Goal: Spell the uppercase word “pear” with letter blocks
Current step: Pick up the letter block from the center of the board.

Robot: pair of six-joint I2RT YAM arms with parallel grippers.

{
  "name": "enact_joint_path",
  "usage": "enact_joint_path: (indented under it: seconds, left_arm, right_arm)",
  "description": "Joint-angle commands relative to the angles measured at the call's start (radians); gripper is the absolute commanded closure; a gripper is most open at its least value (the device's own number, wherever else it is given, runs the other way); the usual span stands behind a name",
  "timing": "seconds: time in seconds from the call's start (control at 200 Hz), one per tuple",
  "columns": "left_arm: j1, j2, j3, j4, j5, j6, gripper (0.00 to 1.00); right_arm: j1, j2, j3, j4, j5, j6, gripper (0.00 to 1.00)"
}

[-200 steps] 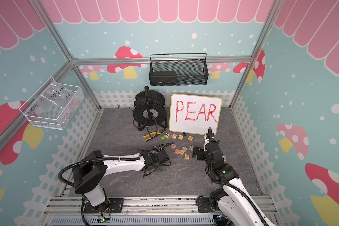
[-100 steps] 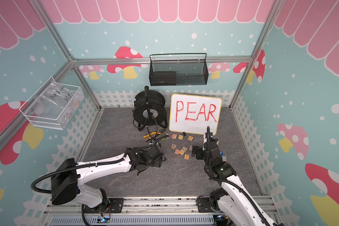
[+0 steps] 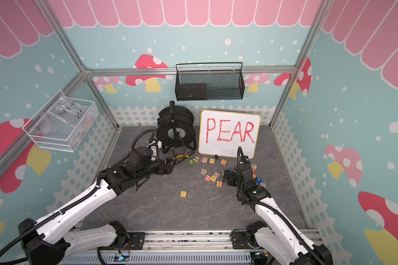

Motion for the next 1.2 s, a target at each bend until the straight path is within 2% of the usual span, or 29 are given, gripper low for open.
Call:
enact_joint_path:
  seconds: [0.0,0.09,0.245,0.39,0.591,1.196]
  left_arm:
    - [0.071,-0.006,0.011,-0.011,0.187,0.021,0.05]
    - [0.108,-0.01,0.012,-0.029,0.233,0.033,0.05]
    - [0.121,-0.047,-0.031,-0.002,0.163,0.039,0.04]
    - [0.149,-0.079,-0.071,0.046,0.192,0.017,0.04]
    - [0.185,-0.111,-0.108,0.069,0.207,-0.017,0.04]
    - [0.262,-0.071,-0.102,0.059,0.25,-0.039,0.04]
  right_arm:
    - [0.008,0.037,-0.036,0.046,-0.039,0.063,0.04]
    - [0.009,0.085,-0.052,0.072,-0.067,0.075,0.06]
    - [0.013,0.163,-0.046,0.094,-0.083,0.092,0.09]
    - [0.014,0.219,-0.038,0.115,-0.06,0.12,0.1]
    - [0.026,0.277,-0.034,0.152,-0.098,0.142,0.17]
    - [0.148,0.439,0.013,0.162,-0.051,0.124,0.34]
